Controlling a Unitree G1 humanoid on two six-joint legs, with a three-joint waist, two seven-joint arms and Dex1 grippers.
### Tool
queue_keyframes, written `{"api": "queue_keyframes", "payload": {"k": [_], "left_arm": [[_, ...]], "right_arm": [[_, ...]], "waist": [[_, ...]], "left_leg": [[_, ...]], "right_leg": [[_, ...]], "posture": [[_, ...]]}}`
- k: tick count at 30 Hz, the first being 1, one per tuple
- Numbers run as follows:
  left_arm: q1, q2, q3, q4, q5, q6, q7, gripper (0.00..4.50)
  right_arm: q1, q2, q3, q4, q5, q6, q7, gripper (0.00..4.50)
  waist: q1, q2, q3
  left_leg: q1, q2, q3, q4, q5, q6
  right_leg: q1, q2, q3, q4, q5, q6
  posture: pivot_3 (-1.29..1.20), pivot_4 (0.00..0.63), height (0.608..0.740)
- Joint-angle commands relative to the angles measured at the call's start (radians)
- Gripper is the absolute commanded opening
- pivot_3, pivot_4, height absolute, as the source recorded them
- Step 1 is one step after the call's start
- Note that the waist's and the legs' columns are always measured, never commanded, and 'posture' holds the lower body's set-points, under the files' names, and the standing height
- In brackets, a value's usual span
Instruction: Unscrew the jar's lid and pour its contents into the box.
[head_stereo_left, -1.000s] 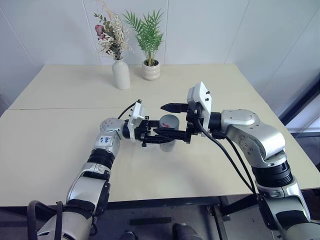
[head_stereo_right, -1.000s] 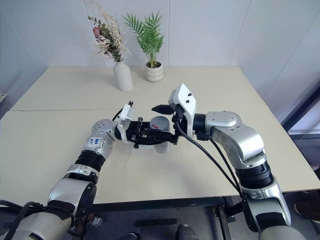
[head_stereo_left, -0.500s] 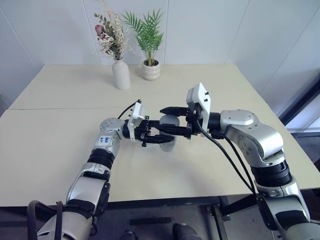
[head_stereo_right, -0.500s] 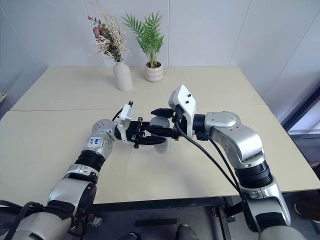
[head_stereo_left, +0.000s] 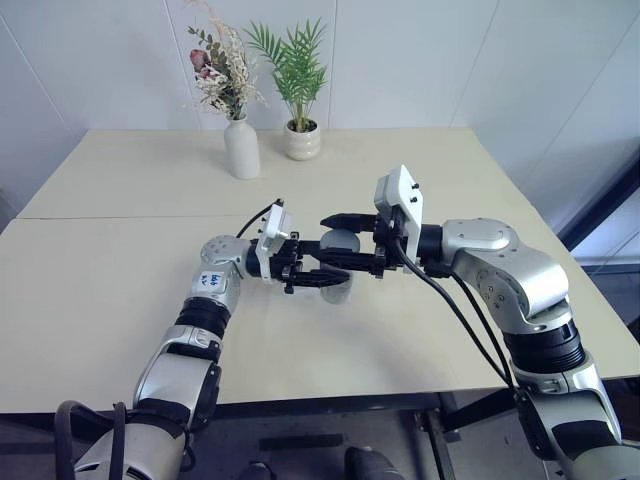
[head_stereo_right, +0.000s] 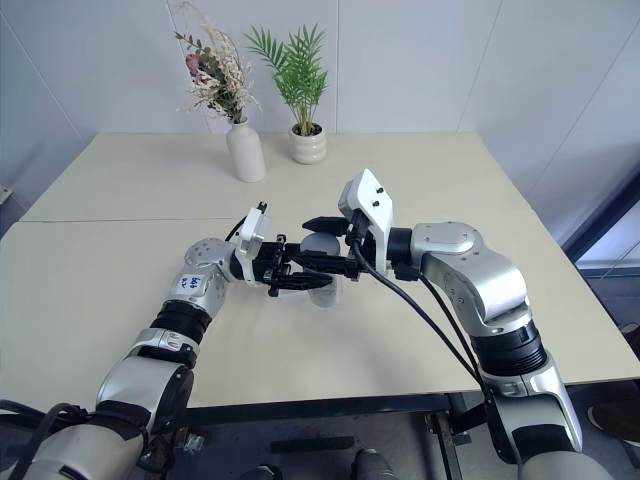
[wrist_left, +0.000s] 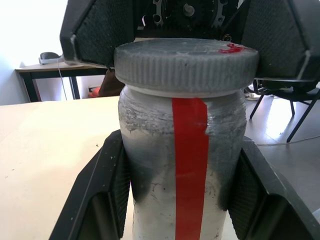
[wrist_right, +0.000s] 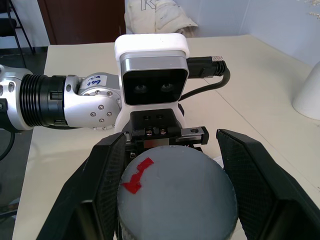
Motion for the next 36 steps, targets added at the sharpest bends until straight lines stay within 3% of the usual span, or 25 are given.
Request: {"api": "queue_keyframes", "payload": {"k": [1,36], "left_arm": [[-0.003,-0.003,-0.004,-0.034,-0.002,0.0,-0.059,2.14],[0.044,-0.011,-0.024,-0.067,-0.001,0.012,-0.068,2.14]], "right_arm": [[-0.052,-0.012,-0.05,-0.028,0.044,-0.009,0.035,2.56],[-0.15,-0.066,-0.086,0.037,0.046,-0.045,0.141,2.56]], "waist": [[0.0,0.0,0.0],[0.0,0.0,0.0]], "left_leg": [[0.0,0.0,0.0,0.0,0.0,0.0],[0.0,0.0,0.0,0.0,0.0,0.0]], "right_leg": [[0.0,0.0,0.0,0.0,0.0,0.0],[0.0,0.0,0.0,0.0,0.0,0.0]], "posture": [[0.0,0.15,0.74],[0.0,0.15,0.74]]}}
